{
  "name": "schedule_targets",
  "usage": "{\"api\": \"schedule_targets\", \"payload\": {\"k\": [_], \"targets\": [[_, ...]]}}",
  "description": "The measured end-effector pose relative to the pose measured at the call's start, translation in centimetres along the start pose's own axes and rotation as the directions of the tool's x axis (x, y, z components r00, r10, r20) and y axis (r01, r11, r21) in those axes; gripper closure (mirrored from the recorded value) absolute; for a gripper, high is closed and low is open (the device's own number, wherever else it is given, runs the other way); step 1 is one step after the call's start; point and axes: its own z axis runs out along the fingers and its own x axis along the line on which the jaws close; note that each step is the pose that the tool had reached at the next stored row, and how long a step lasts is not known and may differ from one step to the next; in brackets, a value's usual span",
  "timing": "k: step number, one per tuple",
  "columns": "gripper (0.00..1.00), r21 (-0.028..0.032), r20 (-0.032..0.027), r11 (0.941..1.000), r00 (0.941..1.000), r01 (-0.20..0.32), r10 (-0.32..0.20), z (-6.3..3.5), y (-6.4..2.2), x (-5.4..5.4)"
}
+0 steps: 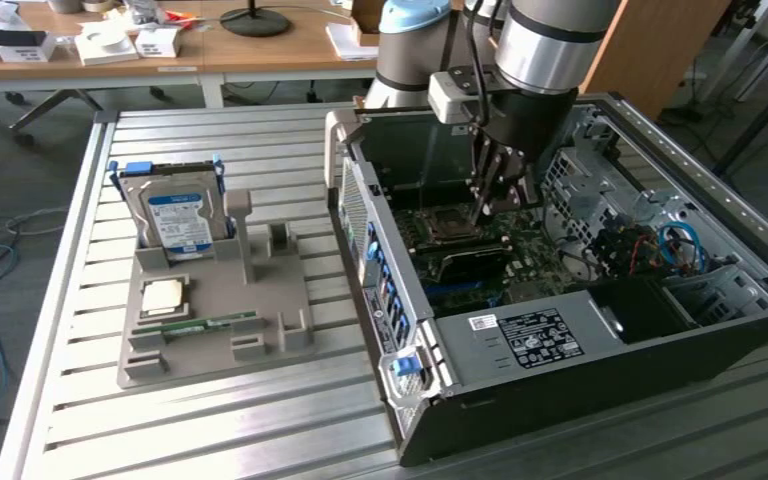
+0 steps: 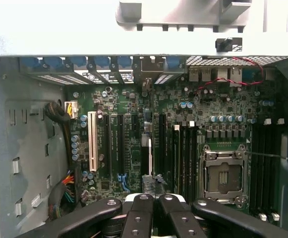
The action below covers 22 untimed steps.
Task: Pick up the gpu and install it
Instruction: 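Press down on the gpu until it lock into place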
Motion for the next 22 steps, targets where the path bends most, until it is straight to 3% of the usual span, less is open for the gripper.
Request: {"api": "schedule_targets", "payload": {"k": [22], "targets": [[0.89, 0.0, 0.0001, 1.0, 1.0, 0.0, 0.0, 0.24, 0.06, -0.5]]}}
